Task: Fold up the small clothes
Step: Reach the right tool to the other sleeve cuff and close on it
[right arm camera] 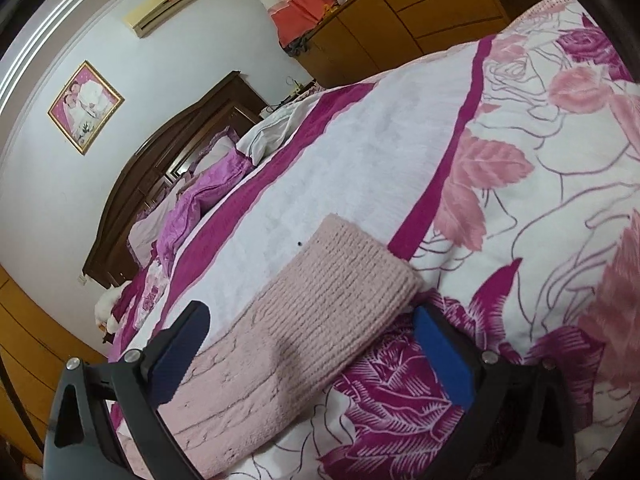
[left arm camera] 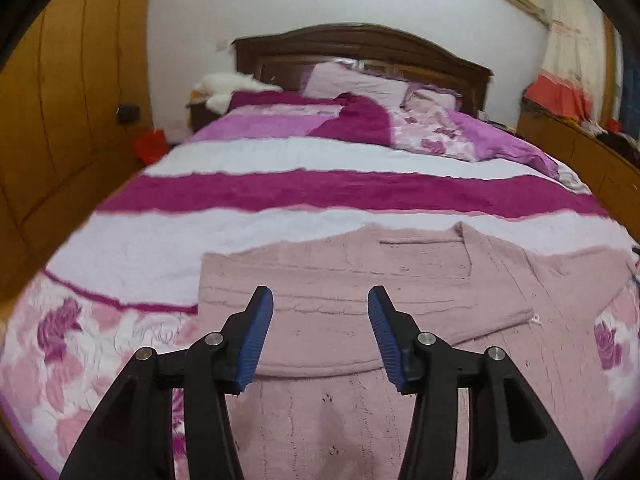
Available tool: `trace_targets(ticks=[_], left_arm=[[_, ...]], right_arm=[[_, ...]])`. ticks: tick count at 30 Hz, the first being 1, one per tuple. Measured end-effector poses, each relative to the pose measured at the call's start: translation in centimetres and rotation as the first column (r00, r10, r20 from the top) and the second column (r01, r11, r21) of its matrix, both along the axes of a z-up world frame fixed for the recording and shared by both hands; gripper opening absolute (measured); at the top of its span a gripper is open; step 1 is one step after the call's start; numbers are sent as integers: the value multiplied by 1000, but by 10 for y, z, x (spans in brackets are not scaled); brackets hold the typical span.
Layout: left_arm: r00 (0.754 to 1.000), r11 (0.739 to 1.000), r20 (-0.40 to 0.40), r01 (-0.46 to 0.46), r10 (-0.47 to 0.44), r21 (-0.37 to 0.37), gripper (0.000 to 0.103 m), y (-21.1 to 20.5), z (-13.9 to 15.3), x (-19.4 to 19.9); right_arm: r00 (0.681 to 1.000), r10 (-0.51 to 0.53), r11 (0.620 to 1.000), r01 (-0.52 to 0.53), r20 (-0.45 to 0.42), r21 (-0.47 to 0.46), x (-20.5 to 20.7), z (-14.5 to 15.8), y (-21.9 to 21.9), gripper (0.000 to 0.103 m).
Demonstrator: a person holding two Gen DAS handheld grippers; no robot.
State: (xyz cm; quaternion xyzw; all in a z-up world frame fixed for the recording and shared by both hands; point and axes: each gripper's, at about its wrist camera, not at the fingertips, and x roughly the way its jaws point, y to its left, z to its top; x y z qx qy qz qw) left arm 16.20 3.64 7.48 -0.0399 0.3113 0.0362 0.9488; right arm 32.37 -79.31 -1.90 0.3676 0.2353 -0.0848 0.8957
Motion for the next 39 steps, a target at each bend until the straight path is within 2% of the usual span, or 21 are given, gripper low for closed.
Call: trace_targets(ticks=[2, 4, 5, 8, 11, 15, 17, 19, 23, 26, 31, 32, 33, 35, 39], left_arm=[[997, 998, 45, 60, -59, -8, 35, -2, 2, -7], [999, 999, 30, 34, -35, 34, 46, -6, 4, -6], [999, 998, 4, 45, -45, 37, 47, -8, 3, -3], [993, 996, -76, 89, -90, -17, 47, -14, -3, 2], [995, 994, -39, 93, -96, -60, 47, -13, 1, -4], [1000, 1000, -28, 3, -3, -10, 47, -9, 6, -6], [999, 1000, -36, 24, -24, -3, 47, -8, 5, -4], [997, 995, 6, 77, -76, -61, 47, -3, 6, -9], [998, 998, 16, 62, -62, 5, 47, -9, 10, -12], [998, 998, -11, 61, -61, 18, 48, -12, 6, -10], [997, 997, 3, 83, -83, -2, 48, -11, 8, -11], [997, 997, 6, 81, -81, -5, 48, -10, 8, -12], [997, 997, 6, 80, -80, -7, 48, -8, 8, -11], [997, 997, 1, 79, -79, -13, 48, -6, 6, -11], [998, 998, -15, 63, -64, -17, 48, -1, 4, -9]], right_arm=[[1000, 1, 1000, -1, -5, -9, 2, 0, 1, 103], [1000, 1, 1000, -1, -1, -11, 1, 0, 2, 103], [1000, 1, 1000, -1, 1, -9, 1, 0, 2, 103], [1000, -1, 1000, 1, 8, -11, -2, -1, 3, 103], [1000, 0, 1000, 0, 0, -18, -1, -1, 4, 103], [1000, 1, 1000, -1, -2, -17, -2, -1, 3, 103], [1000, 3, 1000, -3, 1, -16, -1, -2, 2, 103], [1000, 3, 1000, -3, 0, -18, -1, -2, 2, 103], [1000, 8, 1000, -8, -2, -30, 2, 0, 3, 103], [1000, 14, 999, -14, 0, -37, 3, 2, 4, 103], [1000, -15, 1000, 15, -3, -5, 0, 0, -2, 86], [1000, -21, 1000, 21, 9, 5, -2, -1, -4, 76], [999, -39, 999, 39, 6, 12, -4, -2, -6, 55], [997, -70, 997, 71, -27, 31, -6, -6, -11, 35], [999, -37, 996, 38, -13, 77, -10, -8, -16, 16]])
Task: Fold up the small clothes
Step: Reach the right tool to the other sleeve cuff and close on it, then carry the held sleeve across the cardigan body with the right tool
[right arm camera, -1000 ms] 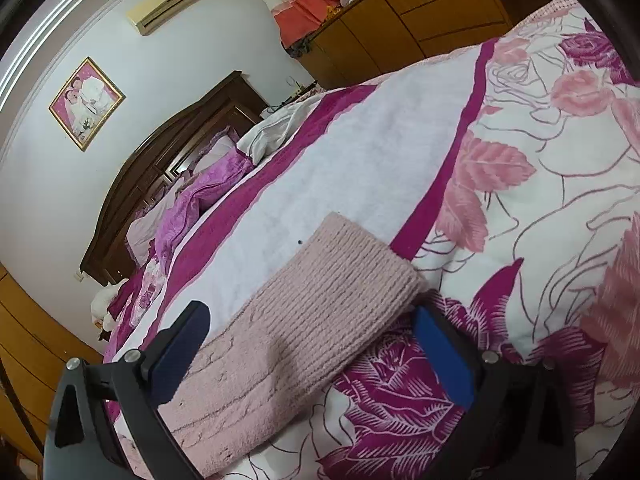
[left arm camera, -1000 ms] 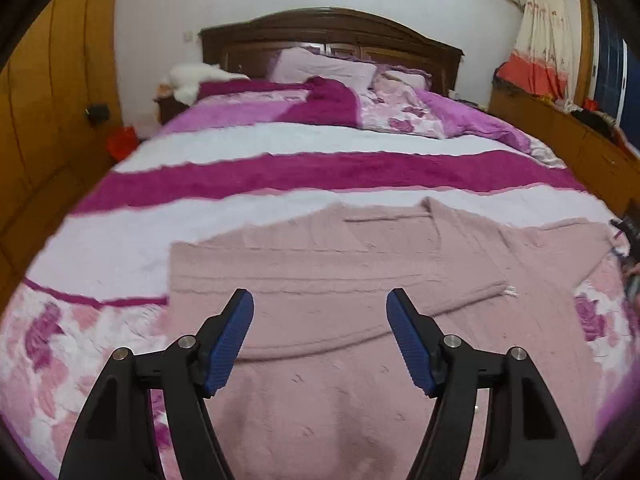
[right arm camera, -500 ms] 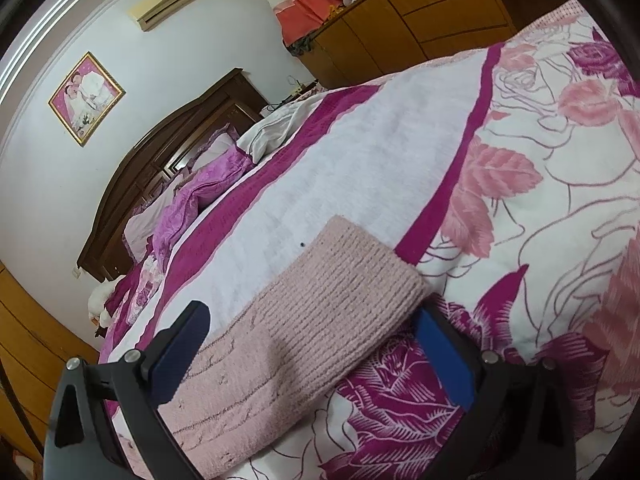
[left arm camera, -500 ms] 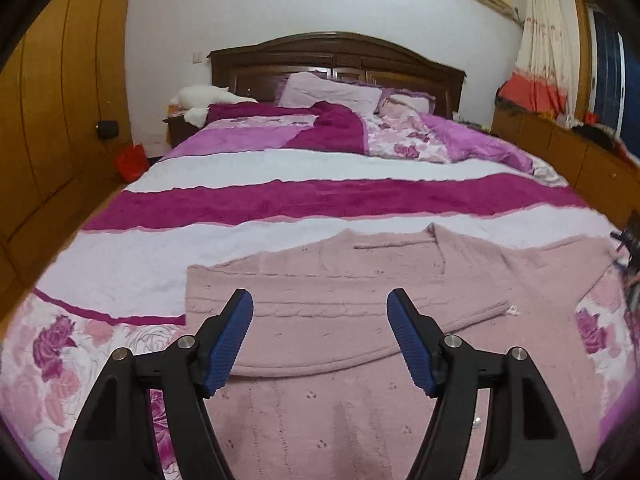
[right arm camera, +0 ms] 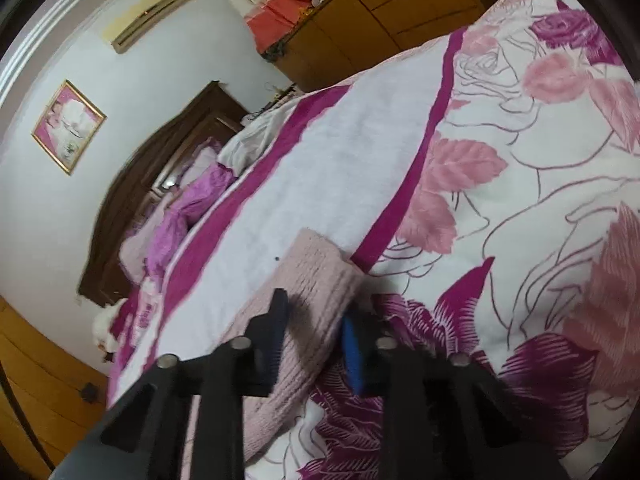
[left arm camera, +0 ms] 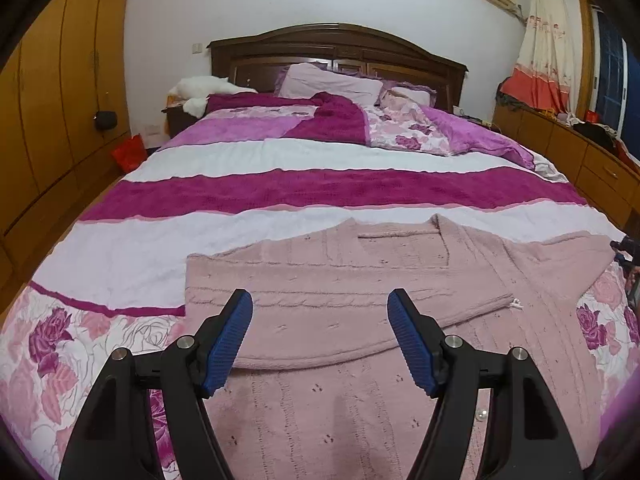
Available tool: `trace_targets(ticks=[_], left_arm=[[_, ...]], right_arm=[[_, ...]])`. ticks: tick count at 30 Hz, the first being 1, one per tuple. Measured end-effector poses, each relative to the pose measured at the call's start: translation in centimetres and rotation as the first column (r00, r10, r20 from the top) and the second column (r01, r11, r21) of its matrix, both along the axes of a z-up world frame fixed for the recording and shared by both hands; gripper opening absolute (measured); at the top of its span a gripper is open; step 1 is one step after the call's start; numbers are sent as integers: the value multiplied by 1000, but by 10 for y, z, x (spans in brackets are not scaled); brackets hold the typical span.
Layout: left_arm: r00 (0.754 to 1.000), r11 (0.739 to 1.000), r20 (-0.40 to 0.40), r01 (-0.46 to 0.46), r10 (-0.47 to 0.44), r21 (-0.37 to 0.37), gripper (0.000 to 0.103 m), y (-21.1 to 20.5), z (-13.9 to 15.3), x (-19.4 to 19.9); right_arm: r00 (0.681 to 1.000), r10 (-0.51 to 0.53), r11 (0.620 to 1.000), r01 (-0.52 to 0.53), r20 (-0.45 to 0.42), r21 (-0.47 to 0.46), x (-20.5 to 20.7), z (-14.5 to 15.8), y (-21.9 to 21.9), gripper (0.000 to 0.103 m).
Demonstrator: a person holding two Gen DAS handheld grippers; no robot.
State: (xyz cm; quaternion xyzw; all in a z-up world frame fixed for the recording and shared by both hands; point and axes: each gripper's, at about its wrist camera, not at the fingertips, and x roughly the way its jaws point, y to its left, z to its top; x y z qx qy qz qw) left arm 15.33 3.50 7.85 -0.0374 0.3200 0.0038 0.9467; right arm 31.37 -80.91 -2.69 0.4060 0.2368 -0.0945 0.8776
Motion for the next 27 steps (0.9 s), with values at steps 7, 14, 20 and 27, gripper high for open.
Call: trace_targets(ticks=[7, 14, 20, 27], left_arm=[[995, 983, 38, 92, -87, -156, 46, 8, 3, -8], [996, 996, 62, 65, -61, -60, 46, 0, 0, -8], [998, 999, 55, 5, -8, 45, 46, -3, -4, 2], [997, 999, 76, -31, 30, 15, 46, 9, 2, 4]], right_arm=[[999, 13, 995, -16, -36, -98, 0, 29, 12, 8], [996, 89, 974, -82, 27, -211, -3, 94, 52, 8], [990, 141, 943, -129, 18, -307, -3, 141, 96, 8], [976, 216, 913, -189, 36, -361, -11, 181, 154, 8]])
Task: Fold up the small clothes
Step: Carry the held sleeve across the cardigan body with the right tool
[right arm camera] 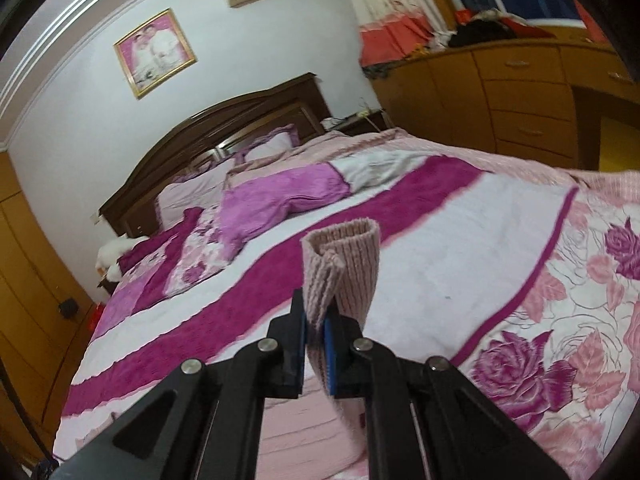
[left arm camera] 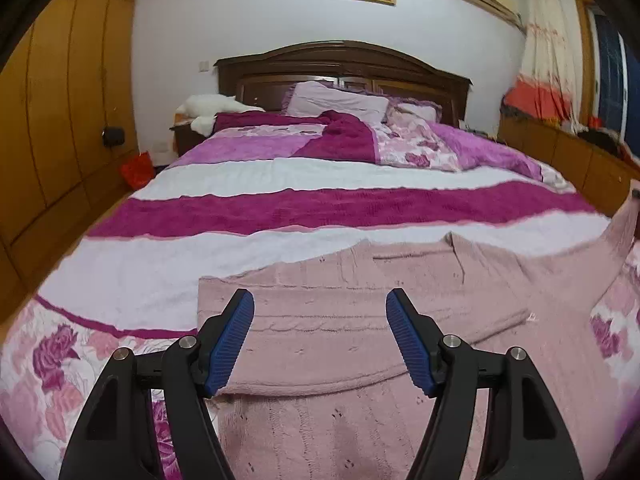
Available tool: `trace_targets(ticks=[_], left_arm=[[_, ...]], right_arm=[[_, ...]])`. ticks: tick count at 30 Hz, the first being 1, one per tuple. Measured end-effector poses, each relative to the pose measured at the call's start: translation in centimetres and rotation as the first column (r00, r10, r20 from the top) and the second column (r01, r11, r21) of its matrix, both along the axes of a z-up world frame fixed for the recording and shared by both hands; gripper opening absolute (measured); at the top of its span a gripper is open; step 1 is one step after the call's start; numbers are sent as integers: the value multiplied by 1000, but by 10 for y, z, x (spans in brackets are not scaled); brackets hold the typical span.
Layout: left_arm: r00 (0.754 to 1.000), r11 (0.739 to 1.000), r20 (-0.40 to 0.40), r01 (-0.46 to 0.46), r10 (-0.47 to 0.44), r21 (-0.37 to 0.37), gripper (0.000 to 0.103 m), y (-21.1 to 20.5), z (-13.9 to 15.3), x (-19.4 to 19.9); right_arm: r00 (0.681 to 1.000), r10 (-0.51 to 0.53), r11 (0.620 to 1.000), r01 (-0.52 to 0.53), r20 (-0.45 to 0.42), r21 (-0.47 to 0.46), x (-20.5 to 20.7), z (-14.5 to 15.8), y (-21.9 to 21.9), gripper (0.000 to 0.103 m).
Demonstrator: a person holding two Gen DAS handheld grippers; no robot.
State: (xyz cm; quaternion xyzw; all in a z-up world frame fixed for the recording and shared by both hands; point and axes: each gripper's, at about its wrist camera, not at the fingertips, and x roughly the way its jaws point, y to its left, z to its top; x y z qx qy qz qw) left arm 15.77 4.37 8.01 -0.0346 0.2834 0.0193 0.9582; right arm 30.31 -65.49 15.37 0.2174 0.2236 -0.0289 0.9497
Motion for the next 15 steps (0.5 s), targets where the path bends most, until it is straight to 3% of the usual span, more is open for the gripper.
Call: trace_targets(ticks=[6, 9, 15], left_arm=[[1000, 998, 16, -25, 26, -61, 40, 17, 7, -1], [999, 998, 21, -36, 37, -52, 38, 20, 10, -2], [996, 991, -38, -89, 86, -103, 38, 33, 4, 5]], right_arm=[[997, 78, 997, -77, 27, -29, -7, 23, 58, 8], [992, 120, 991, -118, 26, -56, -9, 31, 88, 8], [981, 192, 972, -190, 2, -138, -8, 50, 149, 8]])
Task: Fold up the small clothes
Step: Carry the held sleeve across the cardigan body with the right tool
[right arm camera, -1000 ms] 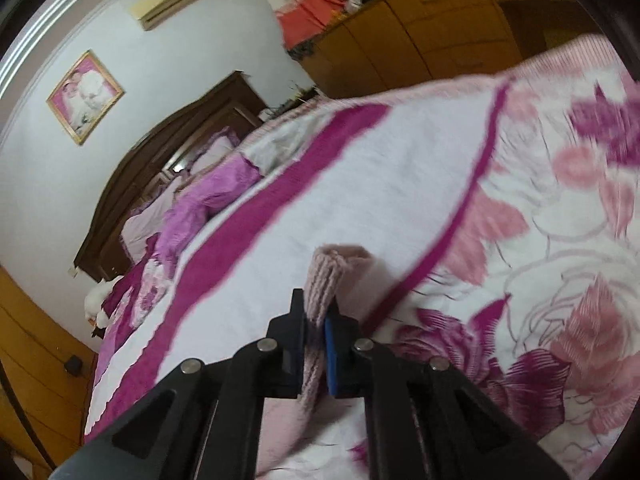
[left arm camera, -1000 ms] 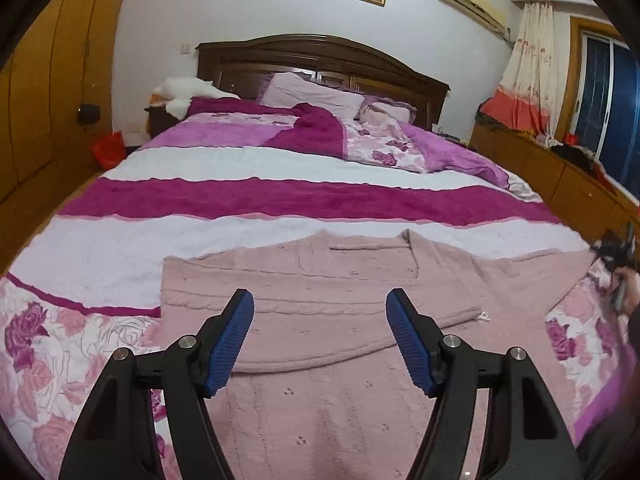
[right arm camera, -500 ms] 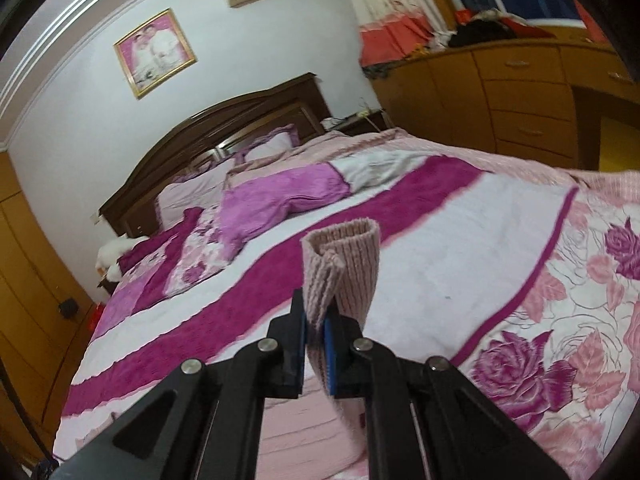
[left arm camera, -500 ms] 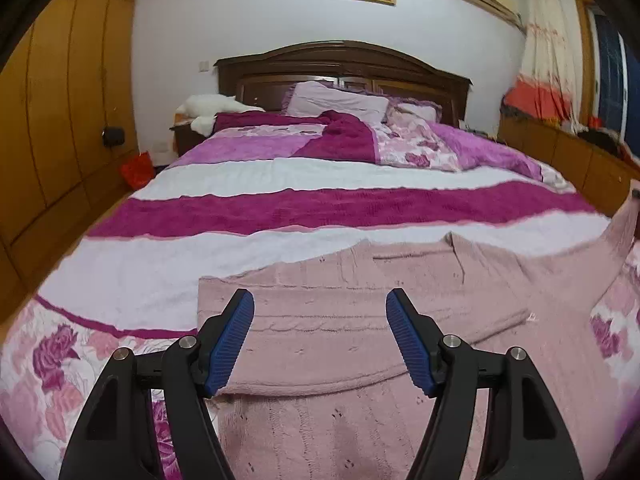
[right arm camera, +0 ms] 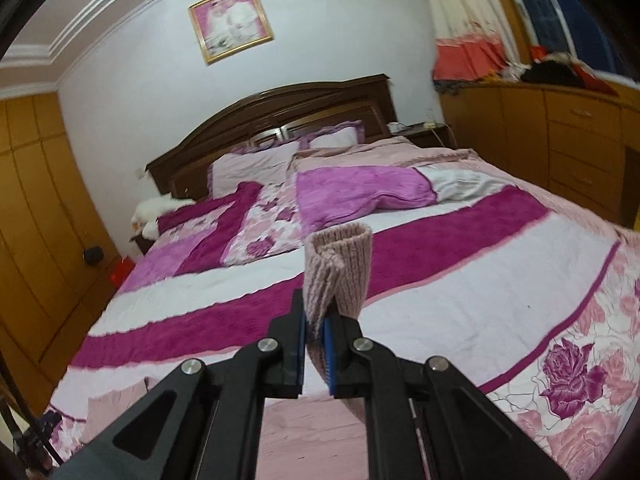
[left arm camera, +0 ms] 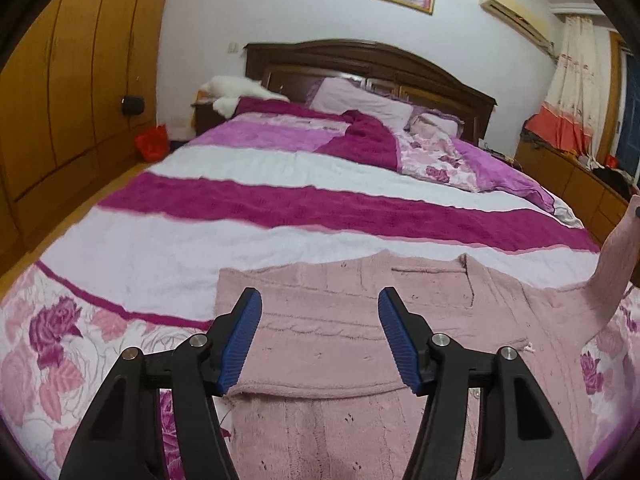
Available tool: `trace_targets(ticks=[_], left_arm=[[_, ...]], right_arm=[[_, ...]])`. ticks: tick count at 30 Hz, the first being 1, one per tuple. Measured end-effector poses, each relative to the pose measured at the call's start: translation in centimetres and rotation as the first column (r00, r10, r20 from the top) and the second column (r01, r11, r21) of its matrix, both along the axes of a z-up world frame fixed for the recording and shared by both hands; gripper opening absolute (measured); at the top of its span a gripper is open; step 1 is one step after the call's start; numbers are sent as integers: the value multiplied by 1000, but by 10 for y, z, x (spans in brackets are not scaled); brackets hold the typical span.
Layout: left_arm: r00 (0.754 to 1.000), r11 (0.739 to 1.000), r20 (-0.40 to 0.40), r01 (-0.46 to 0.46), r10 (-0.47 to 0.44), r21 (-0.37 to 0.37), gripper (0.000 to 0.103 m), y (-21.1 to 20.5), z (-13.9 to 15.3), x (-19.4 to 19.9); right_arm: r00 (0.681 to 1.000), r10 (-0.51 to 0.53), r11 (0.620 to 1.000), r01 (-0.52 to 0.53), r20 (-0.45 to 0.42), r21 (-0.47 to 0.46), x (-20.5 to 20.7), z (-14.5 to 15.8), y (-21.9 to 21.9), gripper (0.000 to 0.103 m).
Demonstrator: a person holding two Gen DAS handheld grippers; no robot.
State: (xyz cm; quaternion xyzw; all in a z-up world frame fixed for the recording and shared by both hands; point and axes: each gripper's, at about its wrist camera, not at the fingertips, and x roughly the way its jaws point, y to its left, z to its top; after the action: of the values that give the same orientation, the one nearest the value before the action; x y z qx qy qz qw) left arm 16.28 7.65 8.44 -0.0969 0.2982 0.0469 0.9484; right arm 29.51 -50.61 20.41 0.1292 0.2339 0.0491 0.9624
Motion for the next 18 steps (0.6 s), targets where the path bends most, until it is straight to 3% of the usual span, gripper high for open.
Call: trace_targets(ticks=[12, 15, 18], left_arm=[[998, 998, -51, -45, 43, -34, 38, 16, -9, 7], [995, 997, -71, -73, 72, -18, 39, 20, -11, 9], [979, 991, -157, -122, 130, 56, 39, 21, -19, 18]], right_arm=[[997, 48, 992, -54, -60, -117, 4, -1, 125, 8], [995, 83, 983, -90, -50, -163, 0, -10, 173, 8], [994, 109, 978, -109, -9, -180, -8, -21, 214, 8]])
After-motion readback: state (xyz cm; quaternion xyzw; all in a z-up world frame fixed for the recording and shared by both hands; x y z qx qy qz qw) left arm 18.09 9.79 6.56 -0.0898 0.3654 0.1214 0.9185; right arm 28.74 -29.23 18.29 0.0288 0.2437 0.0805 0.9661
